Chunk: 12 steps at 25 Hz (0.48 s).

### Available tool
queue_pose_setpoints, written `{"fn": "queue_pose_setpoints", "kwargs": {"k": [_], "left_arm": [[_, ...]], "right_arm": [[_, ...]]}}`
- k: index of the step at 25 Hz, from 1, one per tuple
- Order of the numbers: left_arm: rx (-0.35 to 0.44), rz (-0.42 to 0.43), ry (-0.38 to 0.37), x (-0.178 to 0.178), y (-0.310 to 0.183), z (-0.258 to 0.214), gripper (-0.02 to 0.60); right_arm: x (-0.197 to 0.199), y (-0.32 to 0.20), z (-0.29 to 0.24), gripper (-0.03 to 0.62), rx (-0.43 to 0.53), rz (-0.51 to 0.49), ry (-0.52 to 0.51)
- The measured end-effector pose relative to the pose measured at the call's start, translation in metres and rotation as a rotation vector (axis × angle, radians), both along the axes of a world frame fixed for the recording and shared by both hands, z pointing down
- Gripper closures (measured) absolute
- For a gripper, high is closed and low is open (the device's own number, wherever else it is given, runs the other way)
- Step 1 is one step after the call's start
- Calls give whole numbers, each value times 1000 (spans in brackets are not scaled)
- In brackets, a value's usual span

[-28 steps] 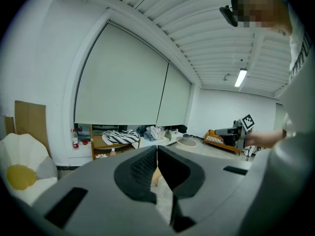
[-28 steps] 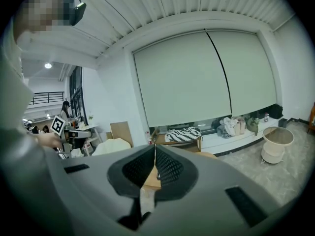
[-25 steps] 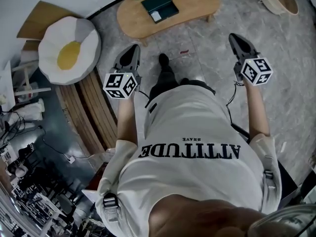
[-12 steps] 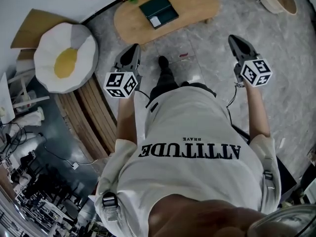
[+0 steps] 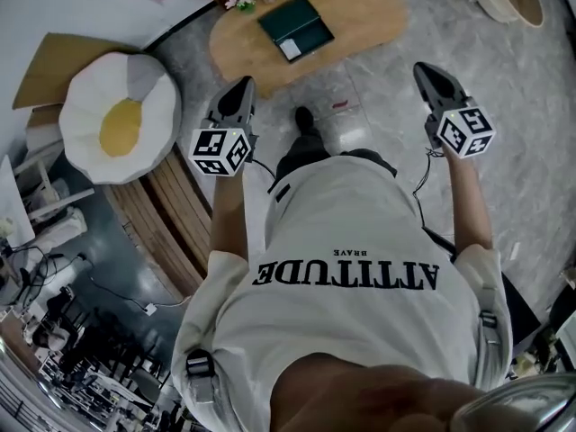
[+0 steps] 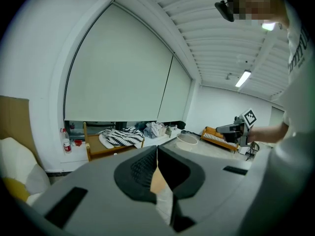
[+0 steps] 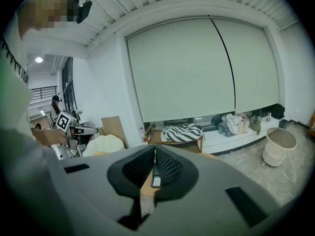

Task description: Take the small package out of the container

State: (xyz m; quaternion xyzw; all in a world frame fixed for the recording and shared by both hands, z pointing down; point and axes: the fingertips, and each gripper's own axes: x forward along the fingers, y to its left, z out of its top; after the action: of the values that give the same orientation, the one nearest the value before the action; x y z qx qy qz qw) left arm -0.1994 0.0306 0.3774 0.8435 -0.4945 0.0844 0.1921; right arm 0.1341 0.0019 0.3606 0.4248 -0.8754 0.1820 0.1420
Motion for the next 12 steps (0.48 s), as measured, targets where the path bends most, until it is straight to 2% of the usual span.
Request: {"fn": "queue_pose_setpoints", "kwargs": {"k": [12], "left_arm": [[-18,54,4,-57,-85,17,558]], "right_arm": [[-65,-69,7,572,-21,-2,50]]}}
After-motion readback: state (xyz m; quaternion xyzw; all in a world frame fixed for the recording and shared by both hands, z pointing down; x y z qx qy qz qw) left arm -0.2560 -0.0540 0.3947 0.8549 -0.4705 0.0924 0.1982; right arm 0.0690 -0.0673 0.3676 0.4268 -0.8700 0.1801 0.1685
